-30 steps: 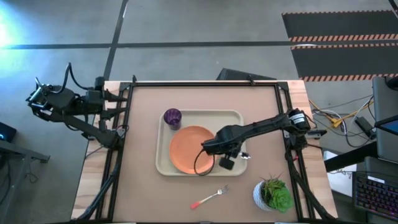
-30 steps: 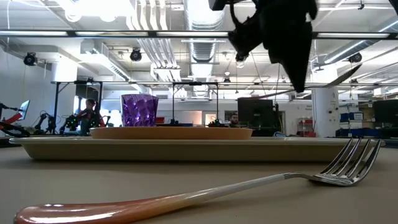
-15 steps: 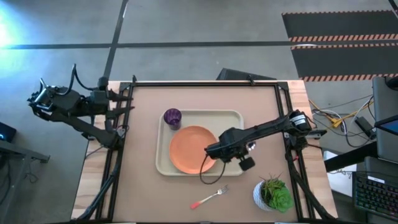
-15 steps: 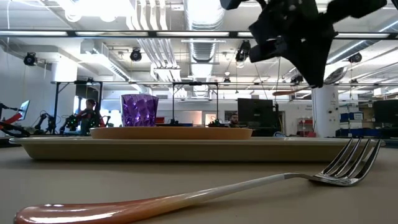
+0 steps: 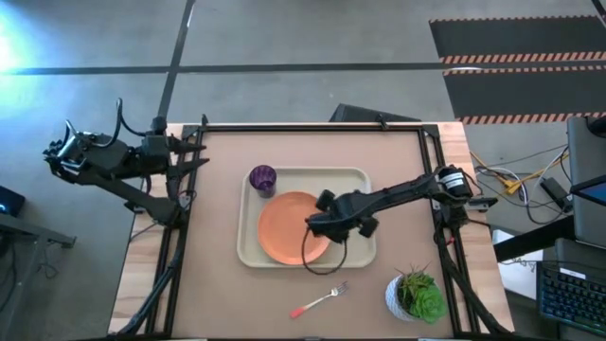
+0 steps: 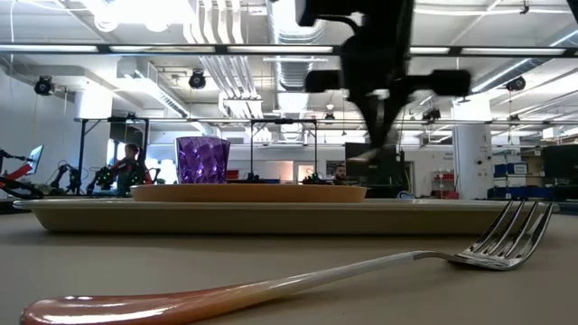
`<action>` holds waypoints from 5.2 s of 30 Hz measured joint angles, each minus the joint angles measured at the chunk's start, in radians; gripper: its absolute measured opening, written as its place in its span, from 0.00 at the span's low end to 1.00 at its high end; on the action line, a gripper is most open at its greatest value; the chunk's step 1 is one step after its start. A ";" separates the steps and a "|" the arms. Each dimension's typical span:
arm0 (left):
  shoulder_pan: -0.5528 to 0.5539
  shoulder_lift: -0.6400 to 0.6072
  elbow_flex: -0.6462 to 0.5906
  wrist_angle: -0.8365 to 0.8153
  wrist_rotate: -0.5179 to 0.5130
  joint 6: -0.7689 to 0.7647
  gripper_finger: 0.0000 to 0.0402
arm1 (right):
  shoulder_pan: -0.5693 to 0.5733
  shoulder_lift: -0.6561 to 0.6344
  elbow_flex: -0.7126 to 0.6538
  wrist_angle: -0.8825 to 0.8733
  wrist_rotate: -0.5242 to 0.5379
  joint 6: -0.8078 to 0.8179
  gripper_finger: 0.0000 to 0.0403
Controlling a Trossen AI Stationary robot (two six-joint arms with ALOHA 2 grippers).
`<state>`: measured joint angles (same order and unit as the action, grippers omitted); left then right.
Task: Pick and place plate/cup/fork/spoon on tray
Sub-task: Put the orange spoon on the beige tray, then put the orange fork on the beige tray
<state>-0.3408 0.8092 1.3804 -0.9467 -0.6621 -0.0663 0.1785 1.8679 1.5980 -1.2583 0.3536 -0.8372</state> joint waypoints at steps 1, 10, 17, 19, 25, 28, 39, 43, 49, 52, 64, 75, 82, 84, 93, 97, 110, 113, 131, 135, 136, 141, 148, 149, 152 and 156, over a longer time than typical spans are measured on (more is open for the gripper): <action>0.000 0.005 0.000 0.000 -0.001 -0.005 0.30 | -0.004 0.000 -0.001 0.050 0.022 -0.036 0.02; 0.000 0.038 0.000 0.031 -0.002 -0.011 0.30 | -0.018 -0.005 -0.059 0.126 -0.037 -0.072 0.02; 0.000 0.079 0.000 0.049 -0.002 -0.086 0.30 | 0.024 -0.091 -0.147 0.120 -0.068 -0.052 0.02; 0.000 0.093 0.000 0.050 -0.003 -0.093 0.30 | 0.041 -0.124 -0.178 0.138 -0.065 -0.051 0.02; 0.000 0.139 0.000 0.070 -0.050 -0.082 0.30 | 0.079 -0.177 -0.315 0.299 -0.088 -0.103 0.02; 0.000 0.155 -0.001 0.104 -0.049 -0.081 0.30 | 0.090 -0.180 -0.367 0.342 -0.110 -0.117 0.02; 0.000 0.147 -0.001 0.199 -0.047 -0.083 0.30 | 0.083 -0.224 -0.463 0.525 -0.226 -0.202 0.02; 0.000 0.148 -0.001 0.201 -0.046 -0.081 0.30 | 0.077 -0.224 -0.544 0.572 -0.259 -0.272 0.02; 0.000 0.165 -0.001 0.229 -0.046 -0.083 0.30 | 0.072 -0.315 -0.661 0.597 -0.291 -0.308 0.02; 0.000 0.184 0.000 0.241 -0.046 -0.083 0.30 | 0.072 -0.321 -0.687 0.595 -0.321 -0.310 0.02; 0.000 0.238 0.000 0.260 -0.046 -0.081 0.30 | 0.008 -0.333 -0.740 0.669 -0.363 -0.375 0.02; 0.000 0.222 0.000 0.278 -0.048 -0.074 0.30 | -0.075 -0.355 -0.743 0.697 -0.327 -0.438 0.02; 0.000 0.222 0.000 0.278 -0.048 -0.074 0.30 | -0.075 -0.355 -0.743 0.696 -0.335 -0.383 0.02; 0.000 0.222 0.000 0.279 -0.049 -0.074 0.30 | -0.075 -0.355 -0.743 0.701 -0.335 -0.332 0.02; 0.000 0.222 0.000 0.284 -0.050 -0.084 0.30 | -0.074 -0.355 -0.743 0.710 -0.327 -0.302 0.10; 0.000 0.222 0.000 0.286 -0.050 -0.085 0.30 | -0.072 -0.362 -0.730 0.707 -0.310 -0.299 0.13; 0.000 0.219 0.000 0.311 -0.049 -0.112 0.30 | -0.051 -0.413 -0.379 0.479 -0.032 0.596 0.17; 0.000 0.218 0.000 0.310 -0.044 -0.133 0.30 | -0.052 -0.417 -0.277 0.407 -0.055 1.000 0.17; 0.000 0.144 0.001 0.142 -0.040 -0.128 0.30 | 0.170 -0.197 -0.152 0.534 -0.210 2.234 0.16; 0.000 0.117 0.001 0.134 -0.040 -0.128 0.30 | 0.224 -0.102 -0.121 0.533 -0.367 2.407 0.16; 0.000 0.113 0.000 0.135 -0.040 -0.128 0.30 | 0.240 -0.081 -0.106 0.534 -0.408 2.433 0.17; 0.000 0.104 0.000 0.134 -0.040 -0.119 0.30 | 0.305 0.000 -0.015 0.532 -0.480 2.522 0.17; 0.000 0.113 0.000 0.135 -0.045 -0.052 0.30 | 0.356 0.053 0.104 0.531 -0.415 2.709 0.17; 0.000 0.112 0.000 0.135 -0.044 -0.030 0.30 | 0.360 0.070 0.119 0.532 -0.405 2.729 0.17; 0.000 0.103 0.000 0.135 -0.047 0.042 0.30 | 0.360 0.131 0.153 0.527 -0.411 2.764 0.17; 0.000 0.069 0.007 0.130 -0.051 0.110 0.30 | 0.360 0.231 0.198 0.529 -0.522 2.835 0.17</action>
<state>-0.3405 0.8783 1.3876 -0.8169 -0.7128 0.0434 0.5384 2.0993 1.7960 -0.7292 -0.1679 1.9976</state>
